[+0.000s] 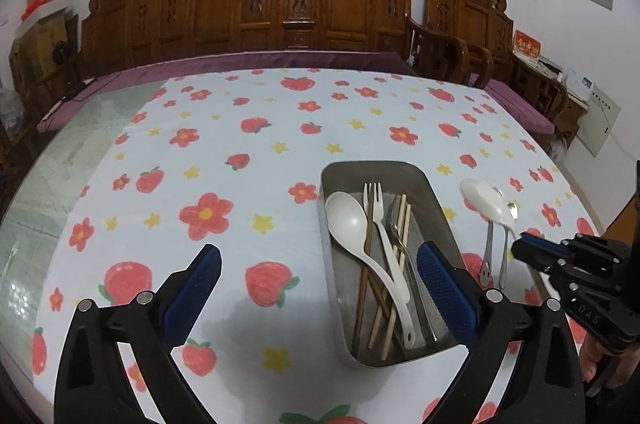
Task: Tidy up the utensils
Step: 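Lower the white plastic spoon into the tray and open the right gripper, then grasp a steel spoon with the left gripper while the right gripper grasps the other steel spoon, then lift the steel spoon with the left gripper and carry it over the tray, then lower the steel spoon into the tray and open the left gripper, then lower the second steel spoon into the tray and open the right gripper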
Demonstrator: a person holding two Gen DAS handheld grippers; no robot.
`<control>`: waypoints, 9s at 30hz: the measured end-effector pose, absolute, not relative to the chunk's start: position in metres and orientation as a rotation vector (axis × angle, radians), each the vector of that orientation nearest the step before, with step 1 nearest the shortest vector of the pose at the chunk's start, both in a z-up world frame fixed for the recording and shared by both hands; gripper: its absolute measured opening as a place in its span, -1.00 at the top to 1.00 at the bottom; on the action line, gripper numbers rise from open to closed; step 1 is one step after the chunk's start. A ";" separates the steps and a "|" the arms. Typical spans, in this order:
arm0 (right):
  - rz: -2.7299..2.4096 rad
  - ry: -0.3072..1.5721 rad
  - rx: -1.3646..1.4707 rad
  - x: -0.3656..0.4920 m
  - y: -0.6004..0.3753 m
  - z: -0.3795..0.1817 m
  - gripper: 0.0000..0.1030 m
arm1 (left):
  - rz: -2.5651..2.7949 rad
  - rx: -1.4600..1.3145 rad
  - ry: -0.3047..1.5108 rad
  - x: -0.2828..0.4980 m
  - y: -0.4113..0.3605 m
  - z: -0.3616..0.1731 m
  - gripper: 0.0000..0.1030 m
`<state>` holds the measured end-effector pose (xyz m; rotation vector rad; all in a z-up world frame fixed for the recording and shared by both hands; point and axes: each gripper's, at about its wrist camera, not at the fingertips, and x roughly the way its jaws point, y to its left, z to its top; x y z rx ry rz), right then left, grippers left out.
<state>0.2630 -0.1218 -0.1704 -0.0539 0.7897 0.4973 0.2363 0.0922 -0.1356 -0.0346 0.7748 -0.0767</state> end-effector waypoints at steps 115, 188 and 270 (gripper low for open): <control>0.283 0.890 0.074 0.350 -0.302 -0.220 0.95 | -0.346 0.218 0.891 0.274 -0.131 -0.185 -0.34; 0.419 0.794 0.034 0.294 -0.226 -0.162 0.95 | -0.264 0.118 0.890 0.259 -0.048 -0.134 0.89; 0.561 0.866 0.002 0.336 -0.049 -0.156 0.95 | -0.022 0.080 0.793 0.215 0.112 -0.106 -0.85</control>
